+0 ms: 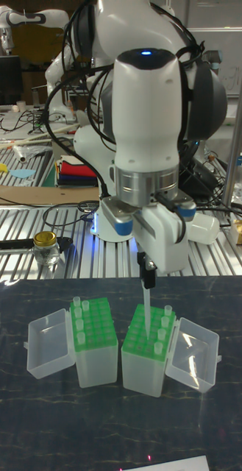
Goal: Transfer all large pipette tips from one holder to another
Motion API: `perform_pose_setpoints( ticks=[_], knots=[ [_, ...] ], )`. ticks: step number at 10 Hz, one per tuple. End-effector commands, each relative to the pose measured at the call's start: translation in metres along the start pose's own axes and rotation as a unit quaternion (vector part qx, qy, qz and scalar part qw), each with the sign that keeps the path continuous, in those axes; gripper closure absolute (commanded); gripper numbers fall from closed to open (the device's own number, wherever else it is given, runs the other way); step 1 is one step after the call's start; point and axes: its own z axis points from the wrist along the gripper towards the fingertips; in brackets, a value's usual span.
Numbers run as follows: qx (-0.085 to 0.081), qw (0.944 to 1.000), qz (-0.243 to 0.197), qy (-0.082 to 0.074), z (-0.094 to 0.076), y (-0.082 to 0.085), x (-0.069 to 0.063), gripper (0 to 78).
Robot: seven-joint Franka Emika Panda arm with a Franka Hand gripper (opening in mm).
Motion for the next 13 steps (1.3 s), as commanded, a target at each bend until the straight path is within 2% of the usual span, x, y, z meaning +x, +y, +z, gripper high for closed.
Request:
perform_pose_setpoints(
  ticks=[1, 7, 13],
  knots=[
    [-0.006, 1.0000, 0.004, 0.002, 0.0003, 0.0025, 0.0026, 76.4],
    [-0.006, 1.0000, 0.004, 0.003, 0.0029, 0.0023, 0.0044, 76.4],
    [-0.004, 1.0000, -0.004, -0.006, 0.0102, -0.0017, 0.0080, 76.4]
  ],
)
